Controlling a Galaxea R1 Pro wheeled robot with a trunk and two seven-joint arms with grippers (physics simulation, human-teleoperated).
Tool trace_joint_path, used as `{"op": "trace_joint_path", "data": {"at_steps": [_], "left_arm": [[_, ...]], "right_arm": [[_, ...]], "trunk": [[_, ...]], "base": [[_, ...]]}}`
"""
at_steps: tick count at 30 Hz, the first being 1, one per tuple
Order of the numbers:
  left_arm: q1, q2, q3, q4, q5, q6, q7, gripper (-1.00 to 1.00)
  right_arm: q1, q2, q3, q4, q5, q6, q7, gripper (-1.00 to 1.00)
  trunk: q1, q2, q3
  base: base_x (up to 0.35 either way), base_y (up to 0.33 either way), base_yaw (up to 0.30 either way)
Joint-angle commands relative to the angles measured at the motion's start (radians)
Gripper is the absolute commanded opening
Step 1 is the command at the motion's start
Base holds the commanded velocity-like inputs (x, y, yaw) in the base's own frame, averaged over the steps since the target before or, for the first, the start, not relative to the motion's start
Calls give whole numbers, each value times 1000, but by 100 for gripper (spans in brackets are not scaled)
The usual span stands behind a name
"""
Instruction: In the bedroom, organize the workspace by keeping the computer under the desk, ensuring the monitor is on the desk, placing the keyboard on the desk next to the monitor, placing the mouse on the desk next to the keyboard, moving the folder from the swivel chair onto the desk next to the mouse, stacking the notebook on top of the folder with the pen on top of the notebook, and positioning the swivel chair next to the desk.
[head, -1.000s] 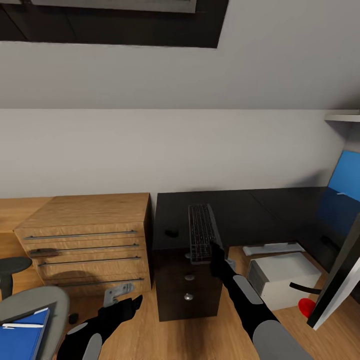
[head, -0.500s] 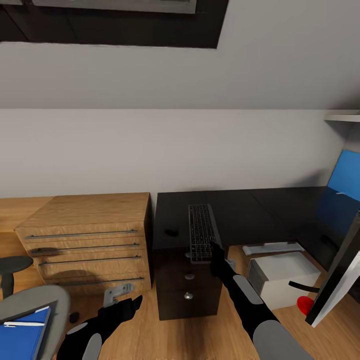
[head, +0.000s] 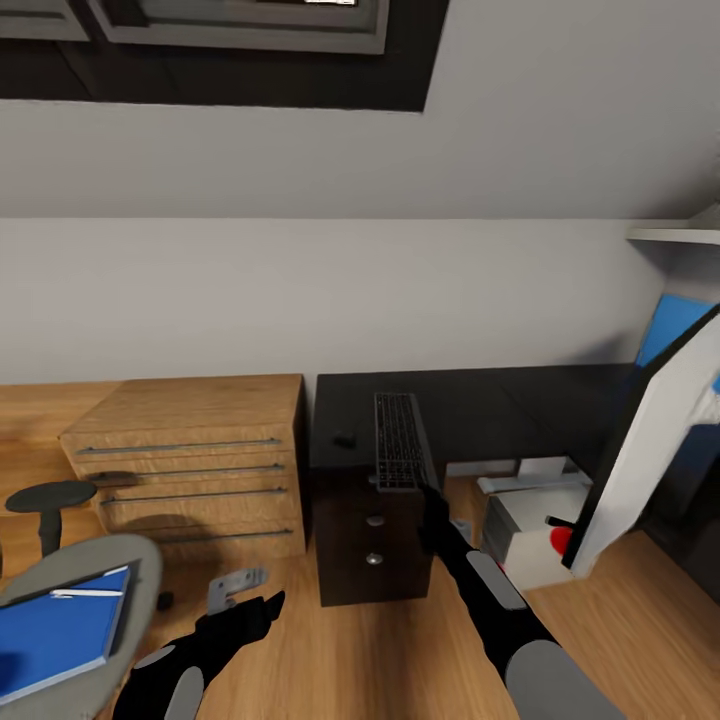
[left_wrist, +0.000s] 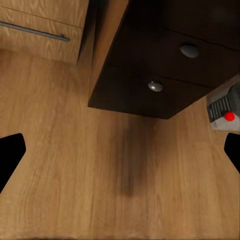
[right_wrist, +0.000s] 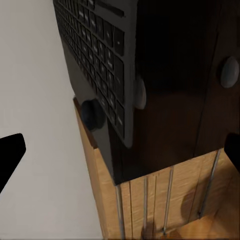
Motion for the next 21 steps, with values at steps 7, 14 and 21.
{"op": "trace_joint_path", "data": {"at_steps": [7, 14, 21], "left_arm": [[-1, 8, 2, 0, 11, 3, 9, 100], [-1, 22, 2, 0, 11, 1, 9, 100], [-1, 24, 2, 2, 9, -5, 12, 100]], "right_arm": [[-1, 1, 0, 22, -7, -1, 4, 100], [-1, 0, -1, 83, 1, -3, 5, 100], [-1, -1, -2, 139, 92, -6, 5, 100]], "trunk": [[-1, -1, -1], [-1, -1, -1], [-1, -1, -1]], "base": [[-251, -134, 0], [-218, -153, 0], [-108, -79, 0]]}}
